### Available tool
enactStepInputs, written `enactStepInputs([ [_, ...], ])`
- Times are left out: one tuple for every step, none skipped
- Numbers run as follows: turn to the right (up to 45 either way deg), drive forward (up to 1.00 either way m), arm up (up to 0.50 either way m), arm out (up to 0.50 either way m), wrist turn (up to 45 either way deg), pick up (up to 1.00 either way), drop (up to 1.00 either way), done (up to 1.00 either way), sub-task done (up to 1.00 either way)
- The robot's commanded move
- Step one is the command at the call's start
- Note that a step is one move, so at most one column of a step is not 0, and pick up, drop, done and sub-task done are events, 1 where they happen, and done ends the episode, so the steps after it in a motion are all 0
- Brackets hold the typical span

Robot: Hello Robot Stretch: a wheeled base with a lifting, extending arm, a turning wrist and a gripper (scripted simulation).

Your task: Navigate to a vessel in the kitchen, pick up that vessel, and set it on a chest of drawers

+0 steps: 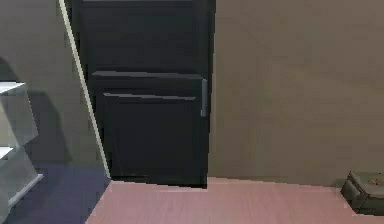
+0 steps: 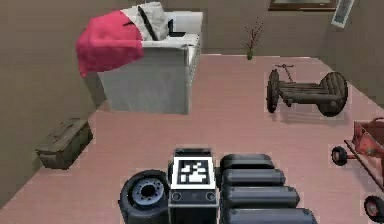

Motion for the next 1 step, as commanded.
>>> enactStepInputs([
  [0.0,0.1,0.0,0.0,0.0,0.0,0.0,0.0,0.0],
])
